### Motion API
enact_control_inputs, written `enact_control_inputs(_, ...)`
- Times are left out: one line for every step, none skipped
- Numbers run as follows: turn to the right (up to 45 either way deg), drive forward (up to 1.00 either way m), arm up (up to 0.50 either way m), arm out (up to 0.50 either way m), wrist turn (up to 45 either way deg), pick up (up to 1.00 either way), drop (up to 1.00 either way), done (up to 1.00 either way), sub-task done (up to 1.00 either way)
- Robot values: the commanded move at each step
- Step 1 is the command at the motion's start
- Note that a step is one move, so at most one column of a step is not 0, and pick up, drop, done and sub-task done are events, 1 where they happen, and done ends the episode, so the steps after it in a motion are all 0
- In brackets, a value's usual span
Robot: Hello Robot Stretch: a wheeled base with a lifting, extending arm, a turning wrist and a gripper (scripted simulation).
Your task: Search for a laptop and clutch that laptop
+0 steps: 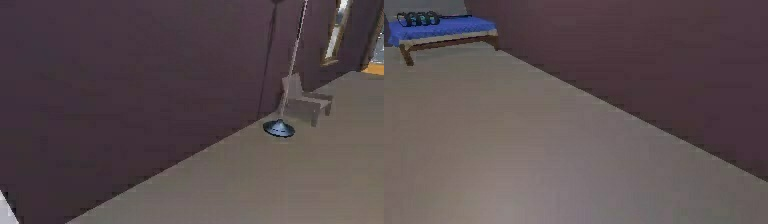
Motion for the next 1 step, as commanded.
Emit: enact_control_inputs(-21.0,0.0,0.0,0.0,0.0,0.0,0.0,0.0,0.0)
